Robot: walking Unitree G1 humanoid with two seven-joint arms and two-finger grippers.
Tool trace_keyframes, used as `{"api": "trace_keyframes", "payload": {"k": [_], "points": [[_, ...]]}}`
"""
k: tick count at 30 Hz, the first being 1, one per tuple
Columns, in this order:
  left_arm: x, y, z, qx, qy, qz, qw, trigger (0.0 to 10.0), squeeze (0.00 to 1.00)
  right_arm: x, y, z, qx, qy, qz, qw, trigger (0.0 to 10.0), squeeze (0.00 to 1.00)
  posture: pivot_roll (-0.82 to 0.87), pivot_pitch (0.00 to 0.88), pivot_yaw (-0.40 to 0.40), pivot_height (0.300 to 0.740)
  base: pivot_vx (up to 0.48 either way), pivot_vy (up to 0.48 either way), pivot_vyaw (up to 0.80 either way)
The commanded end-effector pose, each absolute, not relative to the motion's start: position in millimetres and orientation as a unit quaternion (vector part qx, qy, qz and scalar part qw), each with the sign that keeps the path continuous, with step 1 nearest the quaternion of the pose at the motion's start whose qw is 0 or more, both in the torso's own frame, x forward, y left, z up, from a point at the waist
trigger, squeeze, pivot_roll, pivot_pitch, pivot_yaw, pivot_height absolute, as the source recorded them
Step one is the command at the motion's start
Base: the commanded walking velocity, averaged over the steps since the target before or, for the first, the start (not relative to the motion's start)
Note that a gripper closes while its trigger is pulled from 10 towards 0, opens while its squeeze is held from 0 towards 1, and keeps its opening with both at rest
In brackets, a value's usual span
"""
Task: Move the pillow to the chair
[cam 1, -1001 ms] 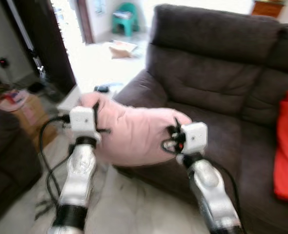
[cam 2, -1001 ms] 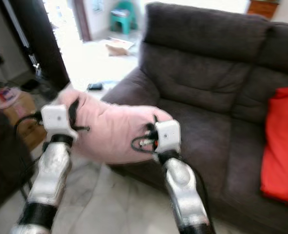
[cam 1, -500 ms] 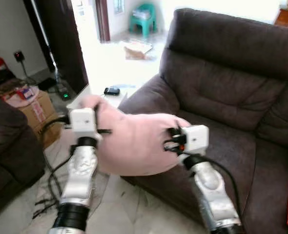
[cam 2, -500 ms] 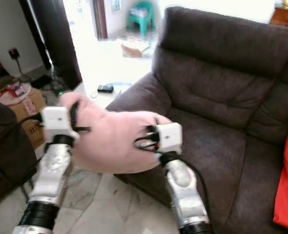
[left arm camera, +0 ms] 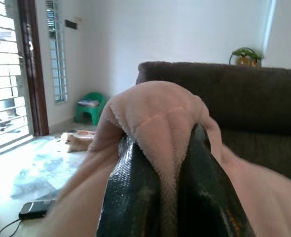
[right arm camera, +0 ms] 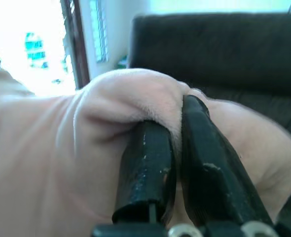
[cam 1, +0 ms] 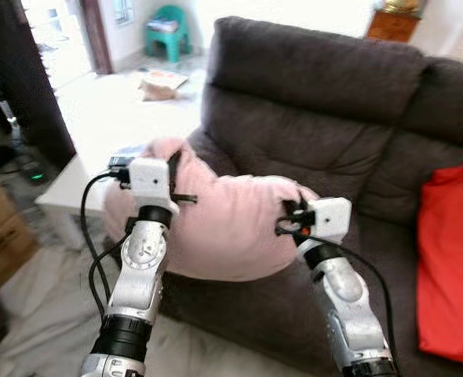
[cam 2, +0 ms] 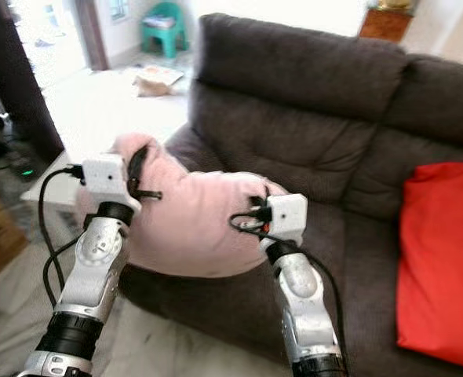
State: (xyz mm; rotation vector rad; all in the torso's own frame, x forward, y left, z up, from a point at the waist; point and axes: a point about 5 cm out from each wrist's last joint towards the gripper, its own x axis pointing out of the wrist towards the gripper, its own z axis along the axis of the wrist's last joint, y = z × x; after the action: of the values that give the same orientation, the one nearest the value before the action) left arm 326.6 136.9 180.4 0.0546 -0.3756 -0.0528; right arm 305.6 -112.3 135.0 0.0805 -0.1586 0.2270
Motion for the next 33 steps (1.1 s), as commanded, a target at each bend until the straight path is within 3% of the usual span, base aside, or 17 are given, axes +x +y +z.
{"api": "trace_keyframes", "payload": {"k": [1,4,18,33], "points": [[325.6,121.8,204.2,0.02,-0.233,-0.059,0.971,10.0,0.0,306.2,-100.1,154.7,0.035,-0.125,0.14,0.982,10.0,0.0,-0.01,0.0,-0.056,0.74,0.296,0.0,-0.8],[325.9,122.5,202.5,0.019,-0.23,-0.057,0.971,10.0,0.0,305.5,-99.3,154.2,0.038,-0.125,0.144,0.981,10.0,0.0,-0.01,0.0,-0.057,0.74,0.296,0.0,-0.73],[325.0,128.1,197.2,0.018,-0.217,-0.048,0.975,10.0,0.0,304.0,-95.6,152.6,0.035,-0.123,0.156,0.979,10.0,0.0,-0.01,0.0,-0.062,0.74,0.296,0.0,0.0],[327.4,136.0,153.5,-0.049,-0.085,-0.085,0.992,10.0,0.0,305.6,-92.0,143.7,0.009,-0.095,0.177,0.98,10.0,0.0,-0.01,0.0,-0.068,0.74,0.038,0.0,0.0]]}}
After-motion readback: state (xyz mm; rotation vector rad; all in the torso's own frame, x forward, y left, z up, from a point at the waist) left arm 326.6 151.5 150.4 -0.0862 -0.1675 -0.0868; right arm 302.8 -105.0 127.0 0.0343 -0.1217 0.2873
